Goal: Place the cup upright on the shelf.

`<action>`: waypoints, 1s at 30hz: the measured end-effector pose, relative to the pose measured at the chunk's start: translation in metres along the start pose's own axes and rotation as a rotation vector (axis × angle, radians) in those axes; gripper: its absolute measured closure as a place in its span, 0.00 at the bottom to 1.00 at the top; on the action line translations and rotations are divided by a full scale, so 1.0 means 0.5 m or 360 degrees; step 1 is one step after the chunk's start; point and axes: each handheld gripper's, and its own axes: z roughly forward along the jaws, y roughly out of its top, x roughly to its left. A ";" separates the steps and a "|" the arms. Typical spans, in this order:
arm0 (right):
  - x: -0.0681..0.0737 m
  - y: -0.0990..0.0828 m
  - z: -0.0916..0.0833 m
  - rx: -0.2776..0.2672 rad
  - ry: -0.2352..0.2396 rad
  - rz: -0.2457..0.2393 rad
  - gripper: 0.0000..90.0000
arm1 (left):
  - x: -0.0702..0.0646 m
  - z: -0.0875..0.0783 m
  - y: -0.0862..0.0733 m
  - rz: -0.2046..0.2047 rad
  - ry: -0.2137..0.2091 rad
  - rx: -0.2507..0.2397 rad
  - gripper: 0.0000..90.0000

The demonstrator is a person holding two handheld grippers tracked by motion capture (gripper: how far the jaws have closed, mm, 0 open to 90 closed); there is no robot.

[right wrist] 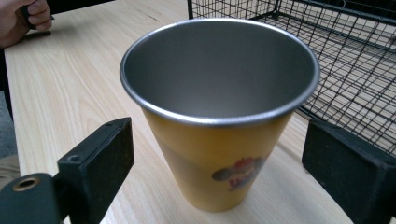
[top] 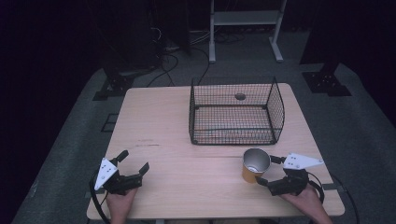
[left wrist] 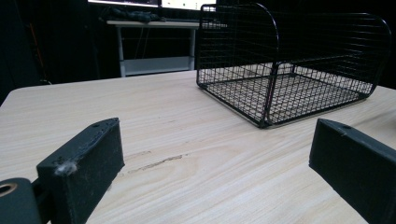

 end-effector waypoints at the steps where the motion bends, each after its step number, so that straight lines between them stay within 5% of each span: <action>1: 0.000 0.001 0.002 -0.0004 -0.0003 -0.0003 0.09 | 0.000 0.000 0.000 0.0000 0.0000 0.0000 0.03; 30: 0.000 0.033 0.046 -0.0001 0.0061 -0.0022 0.09 | 0.000 0.000 0.000 -0.0003 -0.0003 -0.0003 0.03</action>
